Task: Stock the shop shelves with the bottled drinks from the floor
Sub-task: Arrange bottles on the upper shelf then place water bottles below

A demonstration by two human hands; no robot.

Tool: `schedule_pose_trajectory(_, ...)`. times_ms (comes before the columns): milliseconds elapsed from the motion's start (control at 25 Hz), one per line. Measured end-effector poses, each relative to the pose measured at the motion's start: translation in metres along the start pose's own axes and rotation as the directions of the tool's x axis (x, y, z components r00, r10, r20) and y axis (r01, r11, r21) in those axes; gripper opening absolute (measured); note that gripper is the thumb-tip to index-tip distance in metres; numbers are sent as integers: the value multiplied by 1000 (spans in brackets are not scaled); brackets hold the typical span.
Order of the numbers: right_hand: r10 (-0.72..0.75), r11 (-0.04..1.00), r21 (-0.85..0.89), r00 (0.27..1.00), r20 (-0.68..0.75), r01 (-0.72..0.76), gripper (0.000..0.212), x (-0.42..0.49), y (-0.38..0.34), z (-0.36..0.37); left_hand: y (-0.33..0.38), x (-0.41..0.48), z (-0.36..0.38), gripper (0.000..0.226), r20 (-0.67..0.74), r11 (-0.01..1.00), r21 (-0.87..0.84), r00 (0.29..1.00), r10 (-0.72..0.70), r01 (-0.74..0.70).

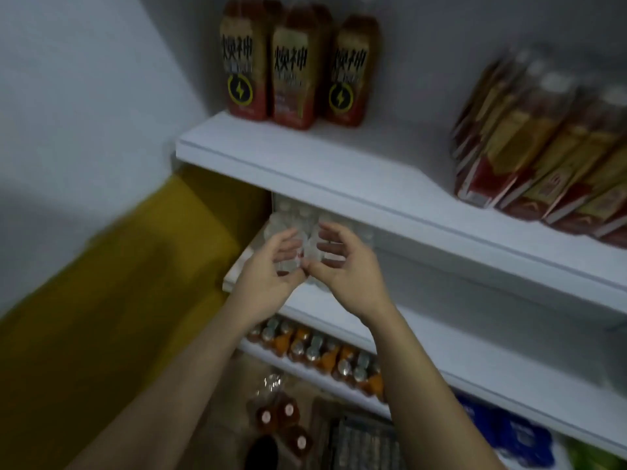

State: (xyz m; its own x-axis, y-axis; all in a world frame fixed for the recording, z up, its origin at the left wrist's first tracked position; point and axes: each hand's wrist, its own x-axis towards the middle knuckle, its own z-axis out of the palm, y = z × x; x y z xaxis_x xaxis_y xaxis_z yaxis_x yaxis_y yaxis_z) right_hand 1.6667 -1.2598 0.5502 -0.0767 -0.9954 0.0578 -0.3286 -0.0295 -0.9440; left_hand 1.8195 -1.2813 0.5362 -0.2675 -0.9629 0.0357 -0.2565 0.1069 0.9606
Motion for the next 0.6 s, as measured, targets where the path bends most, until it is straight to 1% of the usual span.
schedule_pose_trajectory(120,36,998,-56,996,81,-31,57,-27,37,3,-27,-28,22,56,-6,992,61,994,-110,111)
schedule_pose_trajectory(320,169,984,-91,972,161,-156,59,-65,117,18,-83,-70,53,55,-36,948,79,951,-306,308)
schedule_pose_trajectory(480,270,962,-95,934,236,-254,55,-93,186,38,-137,-95,77,51,16,885,95,889,-458,455)
schedule_pose_trajectory(600,355,935,-77,904,237,-347,48,-104,234,56,-176,-101,94,47,21,840,90,843,-538,534)
